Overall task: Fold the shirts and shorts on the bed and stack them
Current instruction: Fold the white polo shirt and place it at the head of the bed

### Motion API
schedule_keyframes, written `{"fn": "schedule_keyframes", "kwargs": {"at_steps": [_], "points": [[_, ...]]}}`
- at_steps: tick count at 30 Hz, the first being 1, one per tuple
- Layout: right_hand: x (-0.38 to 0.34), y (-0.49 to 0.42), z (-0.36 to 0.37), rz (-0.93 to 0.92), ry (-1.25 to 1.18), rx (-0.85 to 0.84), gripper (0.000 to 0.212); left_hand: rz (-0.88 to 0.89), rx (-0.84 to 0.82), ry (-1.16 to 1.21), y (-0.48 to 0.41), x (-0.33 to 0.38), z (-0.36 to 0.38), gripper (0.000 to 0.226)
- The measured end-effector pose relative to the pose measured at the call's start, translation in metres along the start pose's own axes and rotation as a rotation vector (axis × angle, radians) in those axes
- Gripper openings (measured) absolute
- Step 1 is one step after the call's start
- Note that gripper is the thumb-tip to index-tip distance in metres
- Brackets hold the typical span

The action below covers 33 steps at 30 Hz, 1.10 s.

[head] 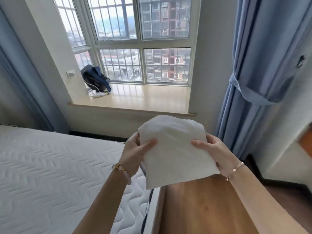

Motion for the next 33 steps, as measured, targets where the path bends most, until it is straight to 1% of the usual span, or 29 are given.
{"fn": "schedule_keyframes", "kwargs": {"at_steps": [4, 7, 9, 12, 14, 17, 19, 21, 24, 26, 29, 31, 33], "points": [[-0.011, -0.018, -0.073, -0.005, 0.009, 0.052, 0.048, -0.005, -0.049, 0.019, -0.041, -0.017, 0.069, 0.049], [-0.017, -0.031, -0.116, -0.002, 0.003, 0.062, 0.050, -0.018, -0.088, 0.056, -0.067, -0.032, 0.109, 0.047], [-0.018, -0.039, -0.138, 0.006, 0.000, 0.064, 0.048, -0.037, -0.107, 0.064, -0.081, -0.038, 0.129, 0.052], [-0.018, -0.056, -0.165, 0.014, -0.004, 0.068, 0.050, -0.058, -0.120, 0.070, -0.104, -0.046, 0.151, 0.045], [-0.017, -0.071, -0.179, 0.015, -0.022, 0.069, 0.049, -0.082, -0.132, 0.056, -0.121, -0.049, 0.163, 0.045], [-0.016, -0.098, -0.200, 0.026, -0.047, 0.076, 0.041, -0.111, -0.130, 0.050, -0.153, -0.056, 0.178, 0.046], [-0.017, -0.122, -0.214, 0.037, -0.047, 0.091, 0.039, -0.121, -0.127, 0.045, -0.178, -0.060, 0.187, 0.045], [-0.017, -0.150, -0.227, 0.048, -0.039, 0.096, 0.039, -0.137, -0.130, 0.039, -0.206, -0.066, 0.195, 0.040], [-0.017, -0.203, -0.244, 0.070, -0.029, 0.088, 0.036, -0.166, -0.105, 0.056, -0.254, -0.075, 0.201, 0.027], [-0.019, -0.245, -0.250, 0.085, -0.025, 0.074, 0.038, -0.176, -0.088, 0.060, -0.291, -0.076, 0.201, 0.025], [-0.027, -0.312, -0.252, 0.105, -0.022, 0.038, 0.044, -0.183, -0.048, 0.073, -0.349, -0.069, 0.193, 0.035], [-0.034, -0.354, -0.249, 0.112, -0.013, 0.022, 0.044, -0.182, -0.022, 0.085, -0.384, -0.061, 0.185, 0.043], [-0.040, -0.395, -0.241, 0.115, -0.013, -0.007, 0.049, -0.165, 0.016, 0.093, -0.414, -0.051, 0.175, 0.044]]}}
Point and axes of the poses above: each hand's wrist, its own y-axis away from the middle knuckle, its own z-axis out of the palm, x = y × z, the point moved 6 cm from there along -y, towards the middle knuckle, and after that the axes turned 4 degrees about -z, right-handed, at the moved point
